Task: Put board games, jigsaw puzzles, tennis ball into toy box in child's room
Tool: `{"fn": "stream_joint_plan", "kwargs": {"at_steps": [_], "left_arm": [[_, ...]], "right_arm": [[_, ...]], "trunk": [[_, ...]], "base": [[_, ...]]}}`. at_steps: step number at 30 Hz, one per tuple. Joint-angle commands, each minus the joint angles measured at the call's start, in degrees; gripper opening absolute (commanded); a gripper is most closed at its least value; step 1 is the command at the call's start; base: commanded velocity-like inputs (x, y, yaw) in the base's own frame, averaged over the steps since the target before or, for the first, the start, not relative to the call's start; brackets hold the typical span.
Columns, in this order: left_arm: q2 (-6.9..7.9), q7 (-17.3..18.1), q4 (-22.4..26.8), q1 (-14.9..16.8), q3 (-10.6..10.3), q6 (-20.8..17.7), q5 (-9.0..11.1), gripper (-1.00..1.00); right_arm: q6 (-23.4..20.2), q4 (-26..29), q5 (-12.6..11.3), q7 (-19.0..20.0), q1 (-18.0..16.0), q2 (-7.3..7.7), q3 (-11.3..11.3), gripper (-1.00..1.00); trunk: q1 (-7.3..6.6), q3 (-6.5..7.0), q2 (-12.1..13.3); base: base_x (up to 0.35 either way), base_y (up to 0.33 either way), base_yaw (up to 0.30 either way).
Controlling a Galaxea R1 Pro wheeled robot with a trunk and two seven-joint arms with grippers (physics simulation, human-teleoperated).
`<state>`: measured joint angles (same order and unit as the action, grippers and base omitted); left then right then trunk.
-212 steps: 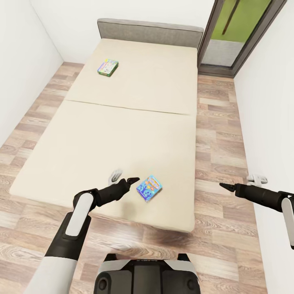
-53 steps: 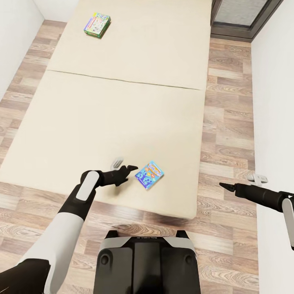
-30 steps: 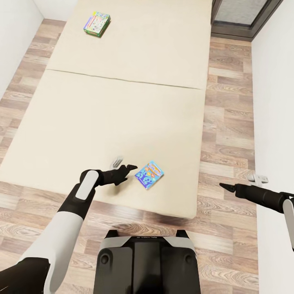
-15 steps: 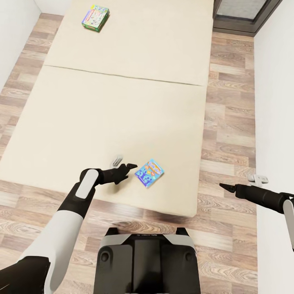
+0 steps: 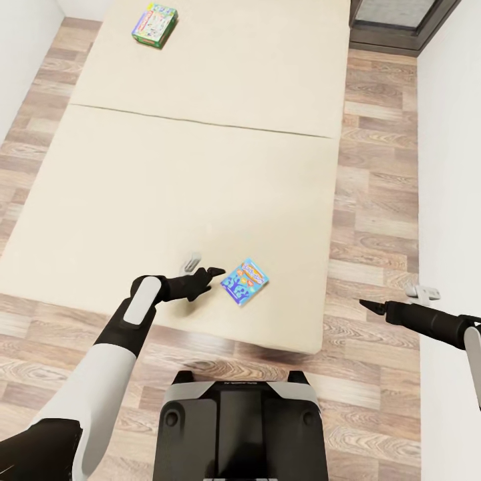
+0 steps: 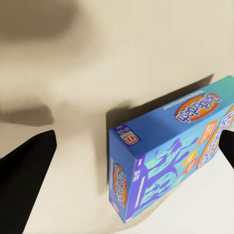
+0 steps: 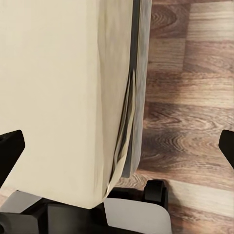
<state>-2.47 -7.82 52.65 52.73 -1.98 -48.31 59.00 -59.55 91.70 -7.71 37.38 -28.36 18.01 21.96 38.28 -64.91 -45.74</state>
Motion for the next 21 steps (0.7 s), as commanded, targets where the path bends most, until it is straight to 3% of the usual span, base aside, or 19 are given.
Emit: {"fn": "stream_joint_plan", "kwargs": {"at_steps": [1, 9, 21], "left_arm": [[0.00, -0.53, 0.02, 0.00, -0.03, -0.03, 0.24, 1.00], [0.01, -0.53, 0.01, 0.00, -0.04, -0.03, 0.24, 1.00], [0.01, -0.53, 0.00, 0.01, -0.05, -0.03, 0.24, 1.00]], "right_arm": [[-0.45, 0.05, -0.43, -0.12, -0.01, 0.01, 0.05, 1.00], [-0.45, 0.11, -0.42, -0.12, -0.02, 0.01, 0.02, 1.00], [-0.45, 0.14, -0.45, -0.12, -0.02, 0.01, 0.06, 1.00]], "trunk": [[0.02, -0.04, -0.04], [0.02, -0.08, -0.04], [0.02, -0.10, -0.04]], "base": [[0.000, 0.000, -0.069], [0.000, 0.000, -0.138], [0.000, 0.000, -0.230]]}}
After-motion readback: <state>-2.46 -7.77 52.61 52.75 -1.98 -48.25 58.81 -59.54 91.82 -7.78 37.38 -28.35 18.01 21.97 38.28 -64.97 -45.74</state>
